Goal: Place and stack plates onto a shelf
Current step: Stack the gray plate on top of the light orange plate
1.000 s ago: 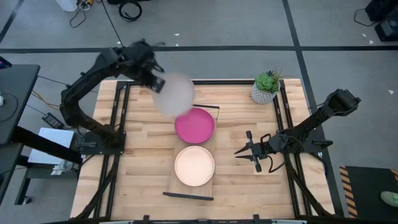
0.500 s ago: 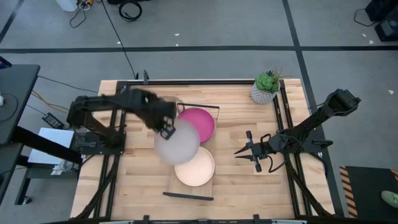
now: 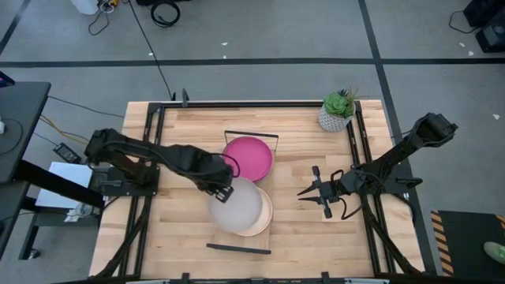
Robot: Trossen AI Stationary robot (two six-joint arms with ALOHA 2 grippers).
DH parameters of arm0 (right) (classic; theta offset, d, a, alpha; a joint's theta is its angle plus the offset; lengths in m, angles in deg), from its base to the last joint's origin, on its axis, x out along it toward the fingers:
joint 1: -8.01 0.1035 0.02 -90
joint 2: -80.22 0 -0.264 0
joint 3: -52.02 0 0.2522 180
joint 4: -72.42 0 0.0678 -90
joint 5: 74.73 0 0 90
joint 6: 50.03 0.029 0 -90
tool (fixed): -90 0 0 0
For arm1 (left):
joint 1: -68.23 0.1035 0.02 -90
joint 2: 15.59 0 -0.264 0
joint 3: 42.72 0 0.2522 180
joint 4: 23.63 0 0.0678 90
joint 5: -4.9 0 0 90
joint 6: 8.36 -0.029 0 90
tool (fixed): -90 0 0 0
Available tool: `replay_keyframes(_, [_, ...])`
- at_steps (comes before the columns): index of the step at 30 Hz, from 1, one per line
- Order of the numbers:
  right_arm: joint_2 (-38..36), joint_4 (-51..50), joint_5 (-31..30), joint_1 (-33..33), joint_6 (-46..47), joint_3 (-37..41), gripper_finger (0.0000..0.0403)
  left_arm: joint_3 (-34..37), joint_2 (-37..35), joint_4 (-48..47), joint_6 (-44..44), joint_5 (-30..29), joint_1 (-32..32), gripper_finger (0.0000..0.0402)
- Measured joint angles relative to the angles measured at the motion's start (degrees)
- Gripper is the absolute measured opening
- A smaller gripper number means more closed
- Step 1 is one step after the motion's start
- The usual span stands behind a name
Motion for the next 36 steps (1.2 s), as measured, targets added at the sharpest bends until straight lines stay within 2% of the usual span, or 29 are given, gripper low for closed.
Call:
replay_keyframes(10, [0.0,1.14,0.02,0.0,-7.21,-0.02,0.0074,11.2,0.01,15.91,6.63,1.63,-0.43,0.0017])
replay_keyframes(20, [0.01,1.28,0.02,0.0,-9.9,-0.02,0.0074,16.08,-0.03,25.16,12.83,1.77,-0.49,0.0017])
replay_keyframes(36, [0.0,0.87,0.3,0.0,-9.77,-0.02,0.0074,16.61,3.79,26.8,13.8,1.08,-1.45,0.0017])
